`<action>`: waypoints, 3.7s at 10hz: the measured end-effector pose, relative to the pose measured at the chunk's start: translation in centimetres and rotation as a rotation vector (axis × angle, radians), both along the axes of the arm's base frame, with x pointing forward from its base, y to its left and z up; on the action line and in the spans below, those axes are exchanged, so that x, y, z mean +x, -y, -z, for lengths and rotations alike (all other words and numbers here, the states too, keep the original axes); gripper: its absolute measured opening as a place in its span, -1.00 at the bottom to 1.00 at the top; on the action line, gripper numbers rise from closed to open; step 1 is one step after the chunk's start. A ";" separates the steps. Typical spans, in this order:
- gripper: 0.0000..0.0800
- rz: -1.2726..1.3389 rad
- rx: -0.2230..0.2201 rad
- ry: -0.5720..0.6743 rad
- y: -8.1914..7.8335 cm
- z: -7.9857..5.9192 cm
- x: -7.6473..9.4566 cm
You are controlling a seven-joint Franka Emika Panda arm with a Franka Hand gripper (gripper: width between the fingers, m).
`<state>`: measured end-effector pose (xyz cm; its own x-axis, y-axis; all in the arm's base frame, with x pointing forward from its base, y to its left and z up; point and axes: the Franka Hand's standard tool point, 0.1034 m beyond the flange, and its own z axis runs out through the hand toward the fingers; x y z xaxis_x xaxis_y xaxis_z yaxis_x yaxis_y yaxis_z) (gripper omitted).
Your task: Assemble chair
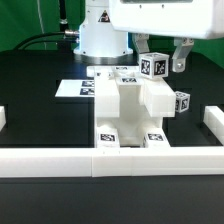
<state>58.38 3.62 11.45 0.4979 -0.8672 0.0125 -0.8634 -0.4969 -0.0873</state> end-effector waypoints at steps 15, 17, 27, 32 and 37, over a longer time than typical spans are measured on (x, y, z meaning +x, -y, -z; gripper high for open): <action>-0.05 -1.236 -0.127 0.016 0.6 0.0 0.0; -0.31 -1.235 -0.127 0.016 0.7 0.0 0.0; -0.32 -0.532 -0.082 0.035 1.6 0.5 0.2; -0.32 -0.154 -0.025 0.034 1.6 0.5 0.2; -0.32 0.137 0.016 0.030 1.4 0.8 0.2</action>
Offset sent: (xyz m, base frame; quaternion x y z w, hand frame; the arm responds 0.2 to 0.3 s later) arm -0.0034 -0.0070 0.0077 -0.0335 -0.0072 -0.3287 0.9438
